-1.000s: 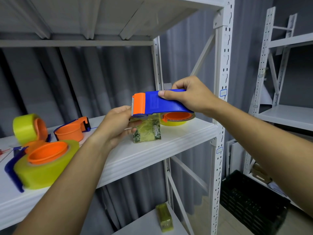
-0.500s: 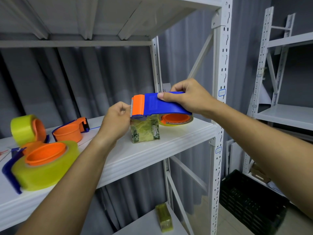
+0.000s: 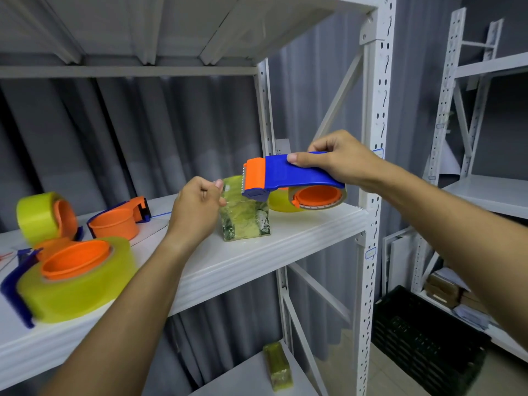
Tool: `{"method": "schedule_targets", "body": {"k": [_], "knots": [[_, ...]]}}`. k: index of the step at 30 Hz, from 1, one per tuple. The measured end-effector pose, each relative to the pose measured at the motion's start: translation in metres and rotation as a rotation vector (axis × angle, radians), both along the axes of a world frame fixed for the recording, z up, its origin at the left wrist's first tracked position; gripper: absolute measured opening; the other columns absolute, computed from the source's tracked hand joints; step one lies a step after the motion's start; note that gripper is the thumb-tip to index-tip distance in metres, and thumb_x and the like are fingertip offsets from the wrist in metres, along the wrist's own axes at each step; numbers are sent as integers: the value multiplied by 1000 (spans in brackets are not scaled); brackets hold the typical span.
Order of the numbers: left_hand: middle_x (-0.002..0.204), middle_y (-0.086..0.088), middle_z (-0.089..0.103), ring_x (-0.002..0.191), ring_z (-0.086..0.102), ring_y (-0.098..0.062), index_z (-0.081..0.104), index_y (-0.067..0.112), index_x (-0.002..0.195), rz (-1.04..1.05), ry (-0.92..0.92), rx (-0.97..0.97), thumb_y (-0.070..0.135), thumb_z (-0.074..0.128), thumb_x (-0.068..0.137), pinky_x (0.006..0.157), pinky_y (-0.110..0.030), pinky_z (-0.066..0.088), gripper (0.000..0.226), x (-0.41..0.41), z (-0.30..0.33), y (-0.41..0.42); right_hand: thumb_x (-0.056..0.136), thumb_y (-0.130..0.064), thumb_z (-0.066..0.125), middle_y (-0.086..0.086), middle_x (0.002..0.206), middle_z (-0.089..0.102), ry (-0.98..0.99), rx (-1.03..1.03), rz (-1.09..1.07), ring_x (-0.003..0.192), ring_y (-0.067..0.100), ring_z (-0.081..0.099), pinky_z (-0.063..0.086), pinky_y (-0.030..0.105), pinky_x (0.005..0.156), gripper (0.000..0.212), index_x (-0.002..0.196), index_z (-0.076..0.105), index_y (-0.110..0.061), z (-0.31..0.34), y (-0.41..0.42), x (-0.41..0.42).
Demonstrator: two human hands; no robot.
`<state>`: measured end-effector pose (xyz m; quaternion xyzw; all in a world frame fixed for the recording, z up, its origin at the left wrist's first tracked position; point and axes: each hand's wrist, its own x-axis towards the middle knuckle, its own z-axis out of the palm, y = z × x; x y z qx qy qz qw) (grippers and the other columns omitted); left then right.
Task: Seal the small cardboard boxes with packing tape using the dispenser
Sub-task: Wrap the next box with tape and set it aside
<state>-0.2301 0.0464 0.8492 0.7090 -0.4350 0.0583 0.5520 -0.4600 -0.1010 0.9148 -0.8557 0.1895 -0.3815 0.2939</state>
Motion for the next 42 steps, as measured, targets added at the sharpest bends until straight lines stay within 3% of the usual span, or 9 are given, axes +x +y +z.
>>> {"method": "schedule_targets", "body": {"k": [14, 22, 28, 31, 33, 35, 37, 40, 42], "knots": [[81, 13, 71, 95, 64, -14, 61, 23, 89, 46, 2, 135, 46, 50, 101, 89, -39, 49, 28, 17, -9, -1, 72, -68, 76, 2, 62, 68, 66, -3, -144, 52, 6, 61, 41, 13, 44, 57, 69, 72, -11, -6, -28, -8], [71, 5, 72, 75, 63, -10, 64, 21, 63, 7, 77, 126, 52, 63, 92, 70, -23, 42, 43, 12, -9, -8, 71, -72, 73, 9, 73, 71, 130, 19, -163, 56, 10, 64, 46, 25, 55, 67, 79, 72, -6, -8, -39, -5], [67, -3, 59, 67, 52, -24, 59, 14, 66, -44, 143, 284, 47, 59, 95, 67, -32, 40, 44, 15, -2, -14, 75, -69, 71, 2, 71, 73, 176, 27, -174, 61, 10, 69, 48, 17, 49, 60, 80, 74, -9, -9, -40, 0], [66, -1, 62, 73, 58, -26, 61, 10, 91, 25, 132, 355, 49, 52, 97, 64, -32, 39, 41, 13, 1, -20, 77, -66, 72, -2, 66, 71, 180, 31, -169, 56, 6, 66, 43, 11, 42, 55, 75, 73, -12, -8, -38, 0], [79, -1, 65, 81, 64, -19, 39, 1, 132, 92, 239, 412, 59, 59, 90, 69, -33, 41, 74, 17, 4, -15, 79, -65, 72, -4, 62, 70, 184, 35, -171, 53, 4, 65, 42, 11, 41, 51, 72, 72, -14, -8, -38, 0], [95, -1, 62, 91, 64, -16, 24, 6, 144, 75, 316, 430, 65, 66, 83, 77, -34, 44, 95, 21, 5, -7, 80, -63, 72, -7, 59, 68, 188, 43, -164, 51, 3, 64, 41, 11, 42, 47, 68, 70, -17, -9, -38, 0], [113, -2, 56, 106, 57, -21, 39, 19, 130, 54, 174, 320, 58, 70, 85, 87, -35, 41, 67, 22, -2, -4, 80, -63, 72, -6, 58, 67, 181, 47, -158, 50, 2, 63, 41, 13, 42, 48, 66, 69, -17, -8, -38, 0], [116, 4, 55, 116, 46, -20, 64, 29, 105, 6, -335, 35, 27, 70, 93, 95, -19, 30, 13, 13, -11, -6, 77, -66, 72, -1, 64, 70, 183, 43, -172, 51, 4, 63, 44, 18, 48, 55, 74, 72, -12, -9, -39, 2], [109, 6, 69, 111, 54, -17, 76, 22, 102, -66, -526, 10, 12, 66, 95, 94, -6, 29, 16, 11, -13, -10, 77, -67, 72, -1, 64, 70, 190, 24, -185, 52, 5, 63, 45, 21, 51, 57, 78, 73, -10, -9, -42, 2]]}}
